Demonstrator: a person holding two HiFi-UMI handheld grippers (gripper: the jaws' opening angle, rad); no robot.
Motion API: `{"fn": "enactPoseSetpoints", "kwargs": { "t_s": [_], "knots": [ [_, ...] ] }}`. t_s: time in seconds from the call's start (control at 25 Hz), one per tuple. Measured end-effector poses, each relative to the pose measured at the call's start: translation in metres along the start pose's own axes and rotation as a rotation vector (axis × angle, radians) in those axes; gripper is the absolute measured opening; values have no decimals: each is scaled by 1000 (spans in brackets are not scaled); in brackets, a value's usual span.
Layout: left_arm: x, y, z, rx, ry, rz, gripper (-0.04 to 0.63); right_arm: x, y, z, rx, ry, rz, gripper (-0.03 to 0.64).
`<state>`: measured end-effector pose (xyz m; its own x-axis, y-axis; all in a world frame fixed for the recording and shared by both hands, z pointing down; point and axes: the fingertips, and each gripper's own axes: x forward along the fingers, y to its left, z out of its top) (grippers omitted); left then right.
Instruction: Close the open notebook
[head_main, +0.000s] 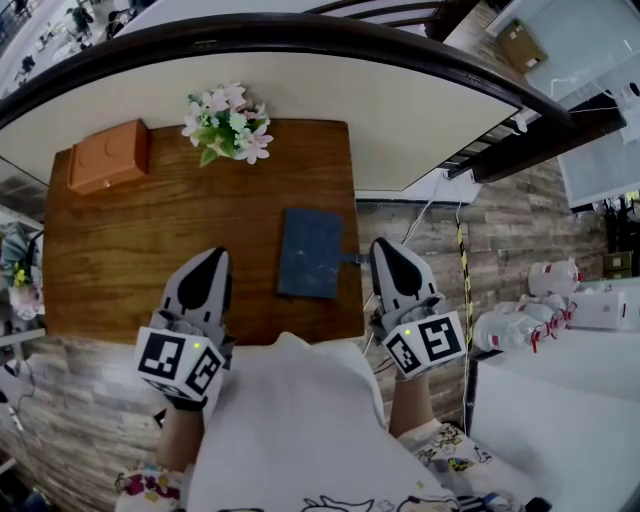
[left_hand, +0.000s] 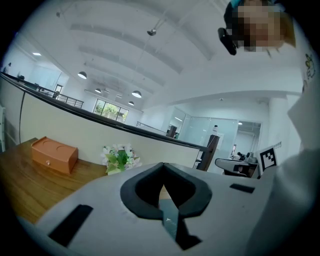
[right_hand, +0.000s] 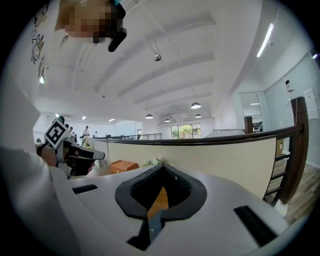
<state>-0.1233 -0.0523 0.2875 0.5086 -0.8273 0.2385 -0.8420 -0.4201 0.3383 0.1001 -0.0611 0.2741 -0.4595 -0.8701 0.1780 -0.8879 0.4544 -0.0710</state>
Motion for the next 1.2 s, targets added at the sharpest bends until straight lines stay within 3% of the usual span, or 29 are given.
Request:
{"fn": "enactPoseSetpoints", "kwargs": {
  "t_s": [0.68,1.2],
  "knots": [
    [2,11,4,35,-3,-2,0,8,2,-8,-2,35,-3,-2],
    [7,3,1,134,29,-53,0,8,2,-11,-3,43,-10,-3]
  ]
}}
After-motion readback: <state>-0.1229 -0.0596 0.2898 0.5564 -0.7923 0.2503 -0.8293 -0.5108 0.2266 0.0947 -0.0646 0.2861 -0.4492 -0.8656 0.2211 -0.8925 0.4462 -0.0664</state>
